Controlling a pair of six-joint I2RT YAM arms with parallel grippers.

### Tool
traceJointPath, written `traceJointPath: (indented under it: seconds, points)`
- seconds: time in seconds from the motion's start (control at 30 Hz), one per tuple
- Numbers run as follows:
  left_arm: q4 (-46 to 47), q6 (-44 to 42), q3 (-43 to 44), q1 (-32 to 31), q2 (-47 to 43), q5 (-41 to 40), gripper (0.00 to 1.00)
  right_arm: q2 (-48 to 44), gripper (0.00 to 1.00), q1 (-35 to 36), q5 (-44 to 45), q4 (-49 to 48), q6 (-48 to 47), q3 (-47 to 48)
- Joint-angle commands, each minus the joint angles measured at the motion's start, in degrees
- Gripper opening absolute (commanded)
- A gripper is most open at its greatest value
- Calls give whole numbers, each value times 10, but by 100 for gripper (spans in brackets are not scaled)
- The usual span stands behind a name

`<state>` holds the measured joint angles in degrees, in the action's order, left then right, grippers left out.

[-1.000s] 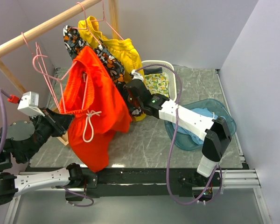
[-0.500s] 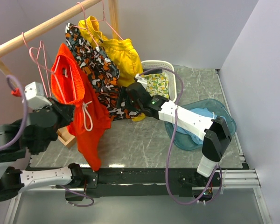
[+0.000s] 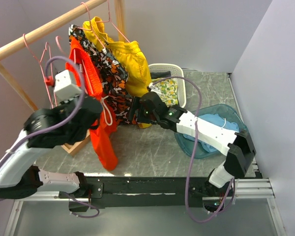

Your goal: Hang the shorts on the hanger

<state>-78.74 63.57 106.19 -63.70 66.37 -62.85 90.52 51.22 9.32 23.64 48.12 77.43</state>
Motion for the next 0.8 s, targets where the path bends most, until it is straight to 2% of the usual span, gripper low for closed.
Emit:
traceJointPath:
  seconds: [0.0,0.4,0.5,0.77]
  points:
    - [4,-2,47,25,38,-48,1,-58,100,5,-2,-6,-5,-18]
    - [4,-13,60,90,86,-52,1,-93,100,5,3,16,-19,-39]
    - [4,-33,86,119,102,-47,1,-94,100,5,1,15,-19,-41]
    - [28,-73,135,148,148,-32,1,-94,100,5,-1,18,-22,-45]
